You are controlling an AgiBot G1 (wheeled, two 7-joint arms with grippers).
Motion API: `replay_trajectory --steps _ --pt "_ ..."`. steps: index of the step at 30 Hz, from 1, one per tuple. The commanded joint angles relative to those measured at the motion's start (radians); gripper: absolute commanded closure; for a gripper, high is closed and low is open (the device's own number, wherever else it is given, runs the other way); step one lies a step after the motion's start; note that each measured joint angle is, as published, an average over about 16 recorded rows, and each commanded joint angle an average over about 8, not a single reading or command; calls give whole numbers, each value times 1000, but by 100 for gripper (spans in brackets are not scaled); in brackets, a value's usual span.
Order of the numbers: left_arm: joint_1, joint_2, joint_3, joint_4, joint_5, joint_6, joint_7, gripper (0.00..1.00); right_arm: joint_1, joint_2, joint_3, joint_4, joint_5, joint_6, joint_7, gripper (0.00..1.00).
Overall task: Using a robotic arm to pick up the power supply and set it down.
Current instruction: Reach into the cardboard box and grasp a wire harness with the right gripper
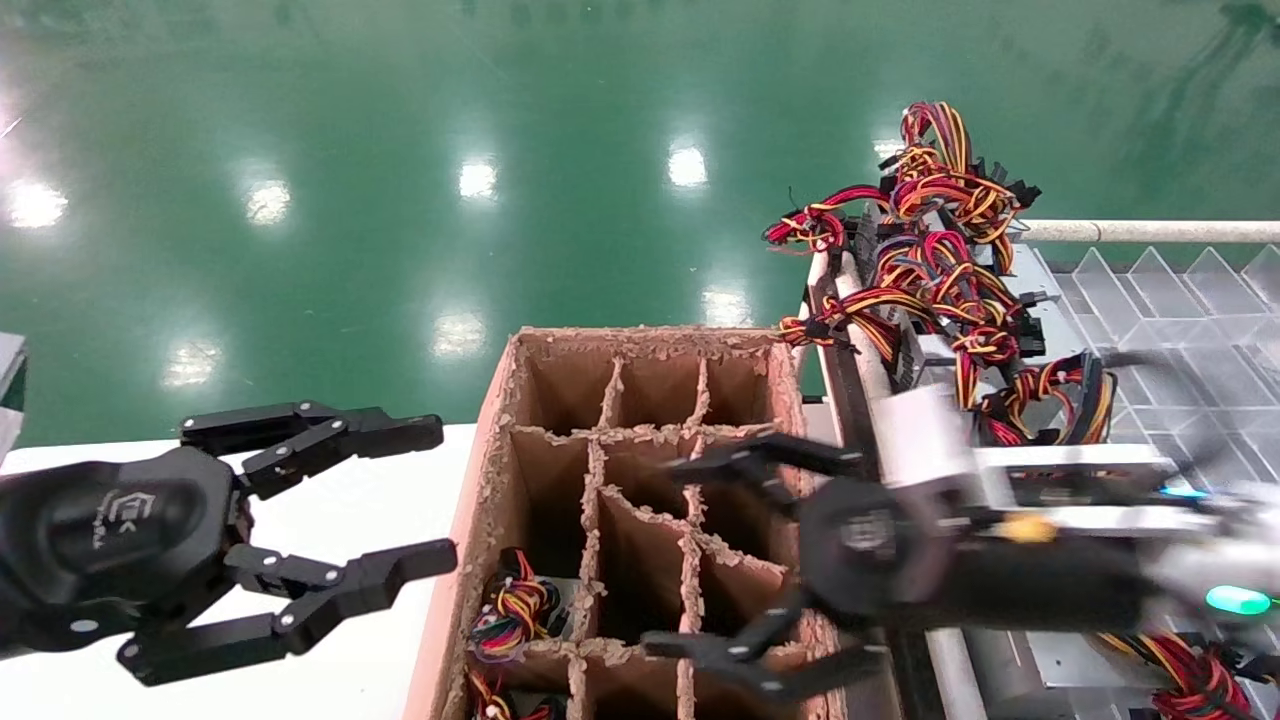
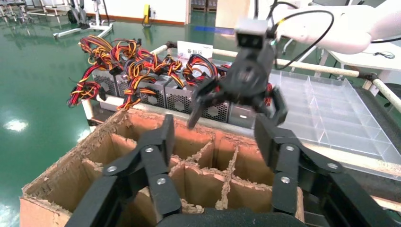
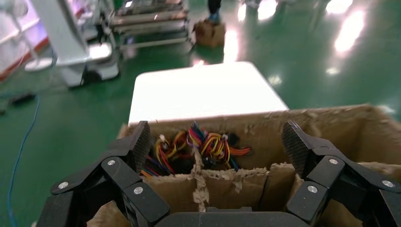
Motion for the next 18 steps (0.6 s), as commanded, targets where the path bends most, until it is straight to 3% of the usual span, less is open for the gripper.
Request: replay_trajectory --steps 1,15,16,18 --pt "0 0 0 0 0 0 0 100 43 -45 -44 -59 -44 -7 -35 0" --pt "0 0 0 0 0 0 0 100 212 -269 -247 -330 -110 -11 -237 0" --pt "0 0 0 0 0 0 0 100 219 -282 -259 -340 -109 -11 -246 2" --pt "0 0 0 0 0 0 0 100 232 -309 -284 -358 -107 -12 -262 17"
